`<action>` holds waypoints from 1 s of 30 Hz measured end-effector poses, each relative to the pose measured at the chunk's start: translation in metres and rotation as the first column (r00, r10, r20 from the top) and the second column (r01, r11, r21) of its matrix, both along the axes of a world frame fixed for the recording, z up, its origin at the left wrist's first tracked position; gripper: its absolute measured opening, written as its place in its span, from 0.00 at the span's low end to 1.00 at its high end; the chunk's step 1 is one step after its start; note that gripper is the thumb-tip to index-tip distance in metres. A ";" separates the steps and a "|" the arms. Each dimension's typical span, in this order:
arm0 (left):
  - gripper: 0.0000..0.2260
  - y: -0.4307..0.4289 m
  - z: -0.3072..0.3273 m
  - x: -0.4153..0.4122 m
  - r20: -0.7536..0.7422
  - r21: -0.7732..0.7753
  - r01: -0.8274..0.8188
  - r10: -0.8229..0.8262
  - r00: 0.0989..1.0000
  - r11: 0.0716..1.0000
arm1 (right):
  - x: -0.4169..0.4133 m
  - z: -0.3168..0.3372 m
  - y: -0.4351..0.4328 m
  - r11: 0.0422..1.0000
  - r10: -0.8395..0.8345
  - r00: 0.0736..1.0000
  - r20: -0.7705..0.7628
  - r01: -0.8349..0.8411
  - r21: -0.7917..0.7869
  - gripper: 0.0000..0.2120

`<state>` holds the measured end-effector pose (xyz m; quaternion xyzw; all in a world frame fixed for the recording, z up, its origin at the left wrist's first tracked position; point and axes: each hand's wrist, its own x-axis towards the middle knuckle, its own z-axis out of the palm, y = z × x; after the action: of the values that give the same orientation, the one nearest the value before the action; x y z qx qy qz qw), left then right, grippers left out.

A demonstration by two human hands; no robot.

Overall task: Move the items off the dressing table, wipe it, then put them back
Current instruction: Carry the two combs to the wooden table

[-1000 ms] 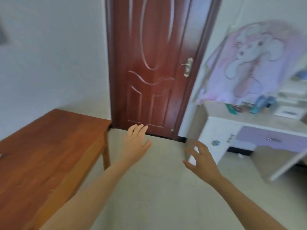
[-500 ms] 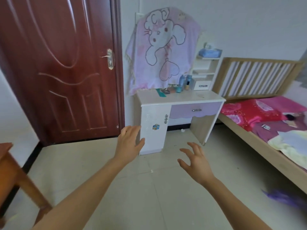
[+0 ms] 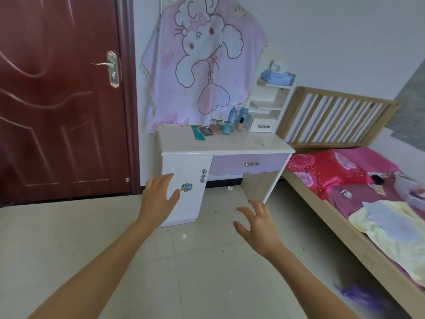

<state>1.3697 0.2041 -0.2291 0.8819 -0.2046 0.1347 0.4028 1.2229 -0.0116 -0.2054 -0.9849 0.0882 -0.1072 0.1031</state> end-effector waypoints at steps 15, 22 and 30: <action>0.20 -0.130 -0.041 0.120 -0.092 0.076 0.048 -0.041 0.995 0.996 | 0.128 -0.046 -0.135 0.998 -0.026 0.992 -0.127 0.034 0.057 0.22; 0.20 -0.201 -0.030 0.192 -0.081 0.116 -0.061 0.070 0.994 0.991 | 0.219 -0.041 -0.225 0.994 0.025 0.997 -0.077 -0.017 0.110 0.22; 0.19 -0.244 -0.055 0.229 -0.166 0.150 -0.148 0.173 0.971 0.977 | 0.304 -0.072 -0.264 0.979 0.140 0.979 -0.148 -0.115 0.169 0.22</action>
<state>1.5989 -0.0399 -0.2839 0.9296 -0.1045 0.0733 0.3458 1.5267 -0.2753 -0.2776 -0.9826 0.0408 -0.0140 0.1808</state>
